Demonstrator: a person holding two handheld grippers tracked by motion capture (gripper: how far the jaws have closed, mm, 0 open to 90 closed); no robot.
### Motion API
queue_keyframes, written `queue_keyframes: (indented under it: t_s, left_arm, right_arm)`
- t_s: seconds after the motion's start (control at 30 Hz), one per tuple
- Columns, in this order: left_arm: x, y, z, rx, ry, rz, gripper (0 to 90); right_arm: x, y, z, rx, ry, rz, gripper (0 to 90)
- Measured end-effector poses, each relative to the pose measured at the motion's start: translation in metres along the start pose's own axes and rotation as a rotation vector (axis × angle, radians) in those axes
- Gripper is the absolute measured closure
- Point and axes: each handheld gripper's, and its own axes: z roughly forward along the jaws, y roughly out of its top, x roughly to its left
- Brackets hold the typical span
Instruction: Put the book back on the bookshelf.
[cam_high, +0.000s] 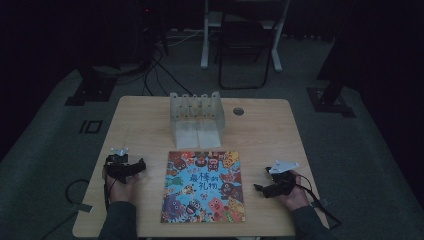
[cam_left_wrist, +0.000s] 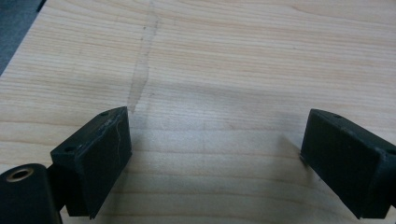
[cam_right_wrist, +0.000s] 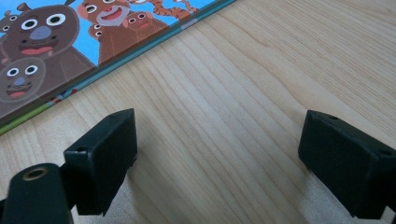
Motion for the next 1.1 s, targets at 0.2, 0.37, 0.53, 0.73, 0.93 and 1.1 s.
queue_keyframes:
  t_s: [0.2,0.37,0.53,0.73,0.93,1.1]
  left_arm:
    - [0.000,0.000,0.000,0.001,-0.010,0.011,8.7]
    - [0.001,-0.001,-0.001,0.001,-0.050,0.050,8.7]
    - [0.000,0.000,-0.004,0.011,-0.071,0.073,14.9]
    - [-0.006,-0.006,-0.012,-0.006,-0.126,0.120,30.1]
    - [-0.016,-0.015,-0.029,-0.058,-0.225,0.175,30.0]
    - [-0.025,-0.018,-0.045,-0.093,-0.282,0.197,29.6]
  right_arm:
    - [0.000,0.000,0.000,0.000,0.000,-0.001,11.3]
    - [0.001,0.000,-0.001,-0.007,-0.012,0.014,14.6]
    - [0.005,0.000,-0.003,-0.021,-0.039,0.021,21.3]
    - [0.012,0.009,-0.010,-0.062,-0.067,0.003,28.7]
    - [0.015,0.023,-0.011,-0.086,-0.079,-0.009,32.8]
    - [0.016,0.034,-0.007,-0.088,-0.085,-0.019,33.2]
